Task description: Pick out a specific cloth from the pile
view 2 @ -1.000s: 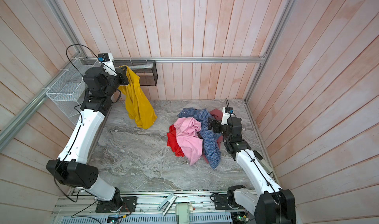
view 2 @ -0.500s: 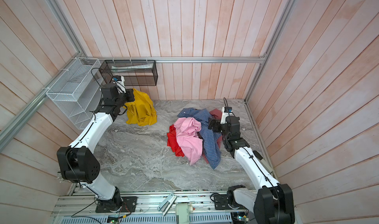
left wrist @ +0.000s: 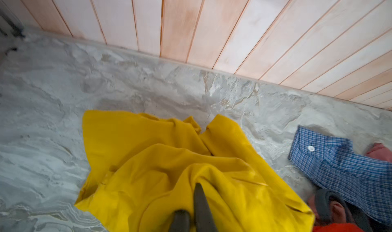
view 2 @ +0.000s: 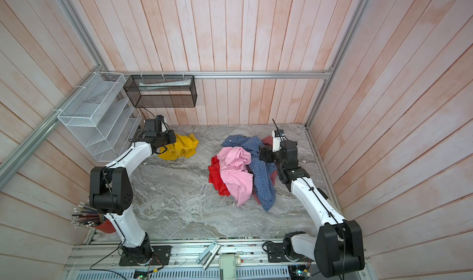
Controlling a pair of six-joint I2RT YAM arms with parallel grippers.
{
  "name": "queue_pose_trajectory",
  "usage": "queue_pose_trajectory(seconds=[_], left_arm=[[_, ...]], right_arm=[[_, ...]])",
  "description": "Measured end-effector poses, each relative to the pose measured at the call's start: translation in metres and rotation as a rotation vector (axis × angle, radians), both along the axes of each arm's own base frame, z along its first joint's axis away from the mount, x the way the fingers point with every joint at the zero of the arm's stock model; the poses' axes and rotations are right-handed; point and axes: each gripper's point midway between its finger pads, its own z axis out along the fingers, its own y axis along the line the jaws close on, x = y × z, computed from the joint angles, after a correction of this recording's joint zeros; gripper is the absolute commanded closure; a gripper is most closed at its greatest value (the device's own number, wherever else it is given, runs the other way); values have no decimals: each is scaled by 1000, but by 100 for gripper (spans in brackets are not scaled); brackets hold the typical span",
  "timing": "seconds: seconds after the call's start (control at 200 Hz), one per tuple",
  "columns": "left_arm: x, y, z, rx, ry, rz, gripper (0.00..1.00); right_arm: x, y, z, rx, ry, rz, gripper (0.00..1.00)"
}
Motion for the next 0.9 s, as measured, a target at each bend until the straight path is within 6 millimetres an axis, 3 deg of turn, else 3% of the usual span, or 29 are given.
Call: queue_pose_trajectory(seconds=[0.08,0.18,0.27,0.39,0.51,0.655,0.81,0.9], left_arm=[[-1,1,-16,25,48,16,82],[-5,-2,-31,69,102,30,53],[-10,-6,-41,106,137,43,38],[-16,-10,-46,141,162,41,26],[-19,-1,-45,167,175,73,13],[-19,13,-12,156,135,91,7],[5,22,53,162,6,81,2],[20,21,70,162,-29,52,0]], right_arm=[[-1,0,-2,-15,7,10,2],[-1,-2,-3,-27,5,13,2],[1,-8,-2,-24,3,7,2],[2,-14,-2,-20,4,-2,2],[2,-14,0,-22,-1,-1,2],[2,-14,1,-21,-1,-1,2],[2,-17,2,-20,-6,-7,2],[2,-17,3,-20,-6,-8,2]])
